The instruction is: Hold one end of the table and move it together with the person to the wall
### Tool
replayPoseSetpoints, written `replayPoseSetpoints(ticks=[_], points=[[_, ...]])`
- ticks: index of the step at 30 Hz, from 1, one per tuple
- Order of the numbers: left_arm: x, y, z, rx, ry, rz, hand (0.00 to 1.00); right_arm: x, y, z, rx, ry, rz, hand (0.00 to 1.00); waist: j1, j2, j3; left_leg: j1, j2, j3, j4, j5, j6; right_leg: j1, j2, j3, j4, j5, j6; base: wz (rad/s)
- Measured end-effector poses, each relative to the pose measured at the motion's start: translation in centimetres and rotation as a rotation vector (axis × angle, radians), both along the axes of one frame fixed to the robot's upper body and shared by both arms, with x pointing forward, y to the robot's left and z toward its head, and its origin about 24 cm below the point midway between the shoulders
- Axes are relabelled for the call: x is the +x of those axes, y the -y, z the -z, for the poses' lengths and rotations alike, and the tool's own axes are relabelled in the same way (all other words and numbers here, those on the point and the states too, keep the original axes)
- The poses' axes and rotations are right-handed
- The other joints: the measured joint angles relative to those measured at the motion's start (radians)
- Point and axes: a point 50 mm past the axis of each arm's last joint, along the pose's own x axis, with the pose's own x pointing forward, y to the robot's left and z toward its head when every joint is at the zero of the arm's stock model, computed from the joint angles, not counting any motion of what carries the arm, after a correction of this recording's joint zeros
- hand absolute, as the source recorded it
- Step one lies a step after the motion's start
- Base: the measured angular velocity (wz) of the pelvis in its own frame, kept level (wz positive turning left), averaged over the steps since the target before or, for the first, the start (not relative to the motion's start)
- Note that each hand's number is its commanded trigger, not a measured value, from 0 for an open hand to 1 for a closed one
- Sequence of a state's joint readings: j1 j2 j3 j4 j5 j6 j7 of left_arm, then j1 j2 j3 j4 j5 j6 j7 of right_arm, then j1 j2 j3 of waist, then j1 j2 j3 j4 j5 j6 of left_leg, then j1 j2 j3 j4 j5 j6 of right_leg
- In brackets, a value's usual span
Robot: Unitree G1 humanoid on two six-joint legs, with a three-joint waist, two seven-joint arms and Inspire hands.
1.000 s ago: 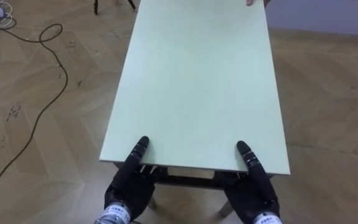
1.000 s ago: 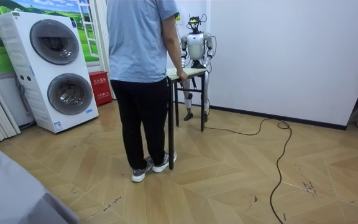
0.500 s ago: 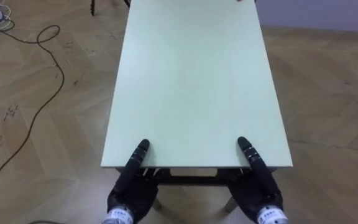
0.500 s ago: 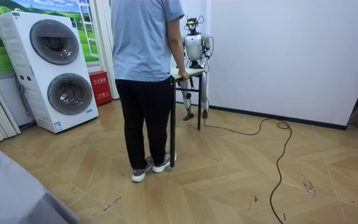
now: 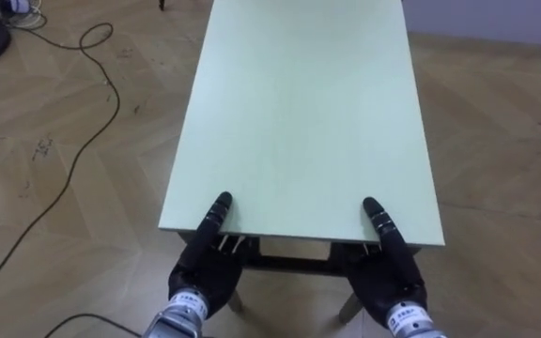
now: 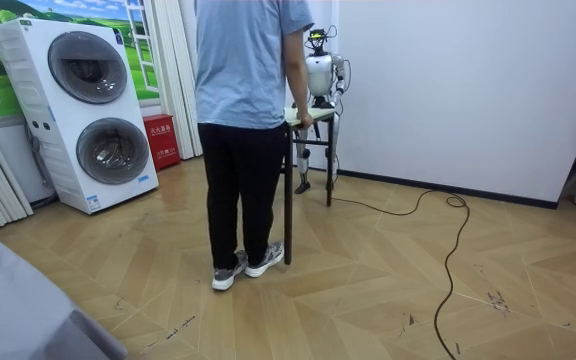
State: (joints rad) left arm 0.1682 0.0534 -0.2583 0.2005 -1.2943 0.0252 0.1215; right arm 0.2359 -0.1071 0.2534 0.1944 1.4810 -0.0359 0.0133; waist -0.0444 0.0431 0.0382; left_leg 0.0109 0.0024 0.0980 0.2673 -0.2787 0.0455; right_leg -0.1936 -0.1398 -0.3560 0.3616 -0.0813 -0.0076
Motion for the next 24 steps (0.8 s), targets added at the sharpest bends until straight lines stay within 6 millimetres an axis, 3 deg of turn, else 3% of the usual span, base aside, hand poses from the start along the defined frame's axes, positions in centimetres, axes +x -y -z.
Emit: replayPoseSetpoints(ticks=[3,9,15,24], points=[[0.0,-0.1,0.1,0.005,-0.002,0.001,1.00,-0.1,-0.5,0.1,0.002,-0.001,-0.004,1.00,0.005,-0.007,0.0009,-0.003,0.002,0.004,0.000,0.000,0.000,0.000,0.005,0.001,-0.009,0.002,-0.001,-0.01],[-0.1,-0.4,0.1,0.014,-0.003,-0.002,1.00,-0.3,-1.0,0.1,-0.003,0.003,0.002,1.00,0.020,-0.010,-0.0001,-0.001,0.012,0.012,-0.011,0.004,-0.006,0.001,0.057,0.100,-0.046,0.007,0.003,-0.05],[-0.1,-0.5,0.0,0.027,0.008,-0.011,1.00,-0.4,-1.3,0.1,0.003,0.004,0.009,1.00,0.027,-0.009,-0.0003,-0.003,0.023,0.011,-0.008,-0.001,-0.018,0.004,0.075,0.108,-0.057,0.006,-0.002,0.00],[0.0,-0.6,-0.2,0.035,0.020,-0.006,1.00,-0.3,-0.8,0.0,0.002,0.011,0.017,1.00,0.025,-0.006,-0.0036,-0.003,0.022,0.005,-0.016,0.001,-0.019,0.002,0.075,0.108,-0.067,0.008,-0.003,0.00]])
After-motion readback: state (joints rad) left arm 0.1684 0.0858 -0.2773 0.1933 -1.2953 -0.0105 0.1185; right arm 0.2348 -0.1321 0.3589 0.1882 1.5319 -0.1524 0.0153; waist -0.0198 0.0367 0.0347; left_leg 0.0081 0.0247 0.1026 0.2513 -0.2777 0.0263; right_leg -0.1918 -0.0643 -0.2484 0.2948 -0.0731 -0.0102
